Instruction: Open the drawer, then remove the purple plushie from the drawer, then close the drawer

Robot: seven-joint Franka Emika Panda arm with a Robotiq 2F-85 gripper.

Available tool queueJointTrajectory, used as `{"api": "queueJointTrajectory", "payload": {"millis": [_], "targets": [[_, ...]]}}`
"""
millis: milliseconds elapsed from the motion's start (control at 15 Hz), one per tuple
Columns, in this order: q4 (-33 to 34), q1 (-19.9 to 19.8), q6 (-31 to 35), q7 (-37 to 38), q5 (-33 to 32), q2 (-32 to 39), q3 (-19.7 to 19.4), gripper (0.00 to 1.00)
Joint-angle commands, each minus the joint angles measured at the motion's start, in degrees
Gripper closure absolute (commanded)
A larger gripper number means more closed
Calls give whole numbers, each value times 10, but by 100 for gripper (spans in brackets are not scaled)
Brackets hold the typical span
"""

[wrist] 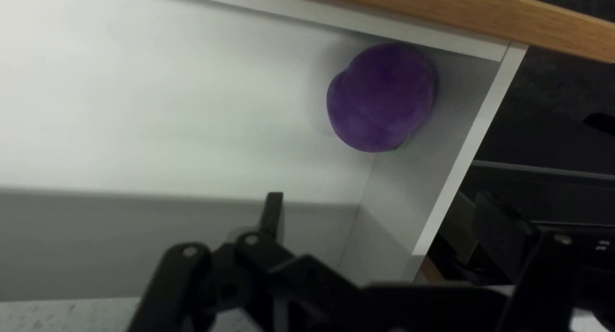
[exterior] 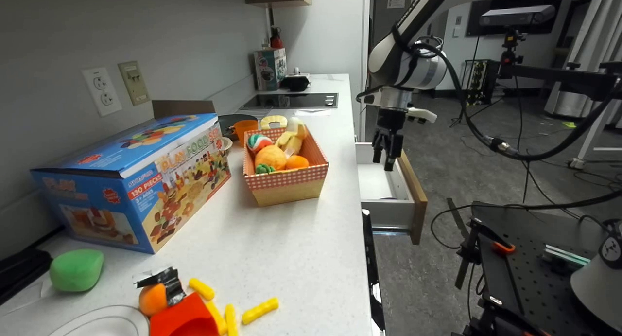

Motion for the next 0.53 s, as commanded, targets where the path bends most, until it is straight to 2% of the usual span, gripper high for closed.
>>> {"api": "queueJointTrajectory", "payload": {"millis": [0,467], "targets": [[7,-17,14,-6,34,33,23,0],[6,-38,37,1,44,79,38,0]]}}
